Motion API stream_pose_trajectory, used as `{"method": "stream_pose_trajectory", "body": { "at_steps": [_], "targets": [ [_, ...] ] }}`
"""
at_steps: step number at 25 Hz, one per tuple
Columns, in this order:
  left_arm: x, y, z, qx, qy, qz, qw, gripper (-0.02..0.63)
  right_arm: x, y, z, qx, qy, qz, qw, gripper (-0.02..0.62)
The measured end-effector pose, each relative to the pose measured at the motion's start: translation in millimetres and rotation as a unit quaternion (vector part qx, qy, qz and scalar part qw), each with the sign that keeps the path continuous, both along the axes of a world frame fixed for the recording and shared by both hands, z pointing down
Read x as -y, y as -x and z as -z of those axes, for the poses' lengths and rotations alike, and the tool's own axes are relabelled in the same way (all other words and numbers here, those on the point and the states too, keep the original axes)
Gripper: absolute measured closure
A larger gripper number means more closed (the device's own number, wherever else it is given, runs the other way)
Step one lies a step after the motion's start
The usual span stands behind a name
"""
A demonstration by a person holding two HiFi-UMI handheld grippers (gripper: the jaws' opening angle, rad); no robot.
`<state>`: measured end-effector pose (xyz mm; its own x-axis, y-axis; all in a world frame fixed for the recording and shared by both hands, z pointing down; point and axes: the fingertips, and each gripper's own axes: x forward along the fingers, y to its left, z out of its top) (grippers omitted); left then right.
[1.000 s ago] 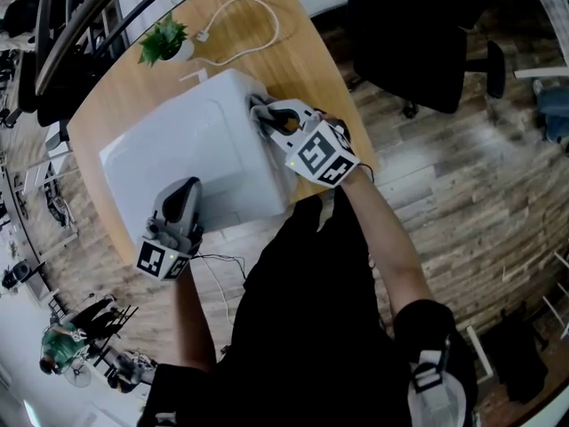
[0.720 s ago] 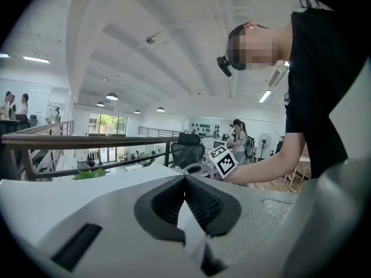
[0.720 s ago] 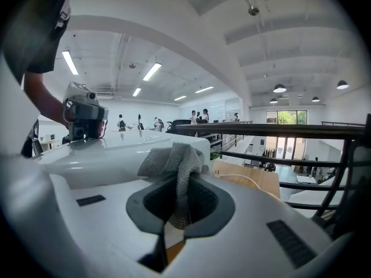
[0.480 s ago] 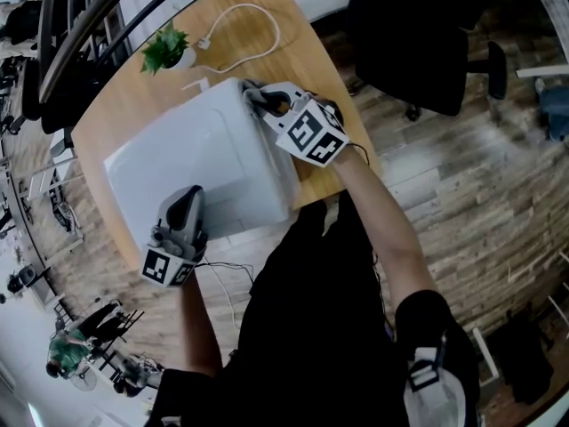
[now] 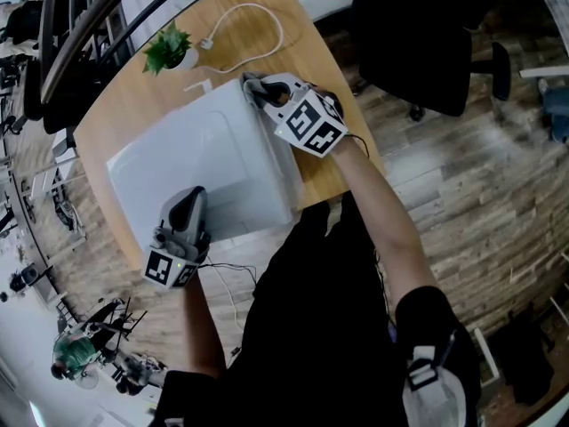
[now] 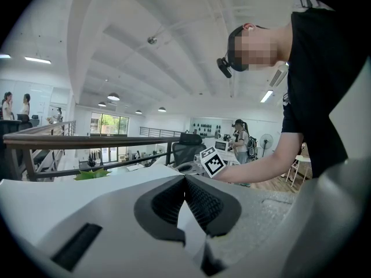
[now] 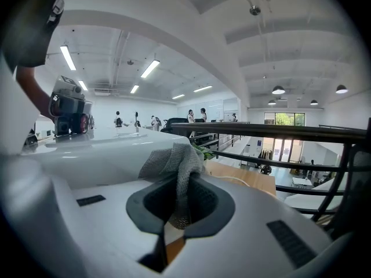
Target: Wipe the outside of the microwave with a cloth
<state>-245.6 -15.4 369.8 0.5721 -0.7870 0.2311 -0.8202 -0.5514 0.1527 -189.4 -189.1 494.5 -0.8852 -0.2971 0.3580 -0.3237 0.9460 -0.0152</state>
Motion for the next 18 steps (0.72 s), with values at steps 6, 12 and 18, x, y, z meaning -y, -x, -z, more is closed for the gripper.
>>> {"method": "stream_pose_trajectory", "body": {
  "at_steps": [6,12,18],
  "targets": [
    [0.4,0.1,0.2,0.002,-0.001,-0.002,1.0,0.604,7.0,5.5,-5.7,-0.006,-0.005,0.001,1.0,0.578],
    [-2.0,5.0,-6.4,0.02,0.005,0.0,0.9998,0.604,5.9,4.4,-22.2,-0.013,-0.001,-0.004,1.0,0.578],
    [-3.3,5.1,-7.3,0.023,0.006,-0.004,0.9997,0.604,2.3,1.6,-32.1,-0.012,0.009,-0.01,1.0,0.578]
  ]
}}
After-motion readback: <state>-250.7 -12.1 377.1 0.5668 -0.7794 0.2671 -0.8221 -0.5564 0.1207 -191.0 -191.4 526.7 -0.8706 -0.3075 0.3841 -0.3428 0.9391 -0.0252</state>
